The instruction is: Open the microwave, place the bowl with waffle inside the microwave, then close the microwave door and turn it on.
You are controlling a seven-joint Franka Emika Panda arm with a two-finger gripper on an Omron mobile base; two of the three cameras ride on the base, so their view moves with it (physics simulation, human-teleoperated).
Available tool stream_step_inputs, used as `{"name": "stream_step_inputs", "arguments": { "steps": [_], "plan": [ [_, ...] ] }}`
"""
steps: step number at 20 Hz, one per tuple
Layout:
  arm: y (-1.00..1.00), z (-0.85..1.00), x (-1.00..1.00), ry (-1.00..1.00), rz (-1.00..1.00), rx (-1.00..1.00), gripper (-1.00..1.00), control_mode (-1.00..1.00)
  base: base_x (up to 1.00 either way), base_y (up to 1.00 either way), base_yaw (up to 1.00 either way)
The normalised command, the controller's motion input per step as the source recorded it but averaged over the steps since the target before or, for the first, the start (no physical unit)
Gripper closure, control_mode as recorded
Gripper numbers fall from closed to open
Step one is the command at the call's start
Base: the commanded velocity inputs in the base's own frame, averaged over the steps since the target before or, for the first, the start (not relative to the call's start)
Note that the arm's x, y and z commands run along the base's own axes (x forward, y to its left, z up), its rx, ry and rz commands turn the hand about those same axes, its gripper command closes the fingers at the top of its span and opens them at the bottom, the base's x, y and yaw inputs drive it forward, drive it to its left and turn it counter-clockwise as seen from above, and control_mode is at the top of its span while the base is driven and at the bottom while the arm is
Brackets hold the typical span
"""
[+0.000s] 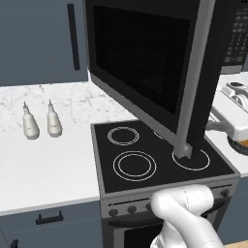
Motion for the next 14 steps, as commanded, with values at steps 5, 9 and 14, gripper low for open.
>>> {"name": "stream_step_inputs", "arguments": {
  "steps": [5,9,14],
  "plan": [
    [1.0,-0.01,0.34,0.02,0.05,-0.11,-1.0,-1.0,0.0,0.0,0.0],
    [0.81,0.0,0.29,0.01,0.0,-0.06,-1.0,-1.0,0.0,0.0,0.0],
    [0.35,0.0,0.09,0.0,0.0,-0.01,-1.0,-1.0,0.0,0.0,0.0]
  ]
}}
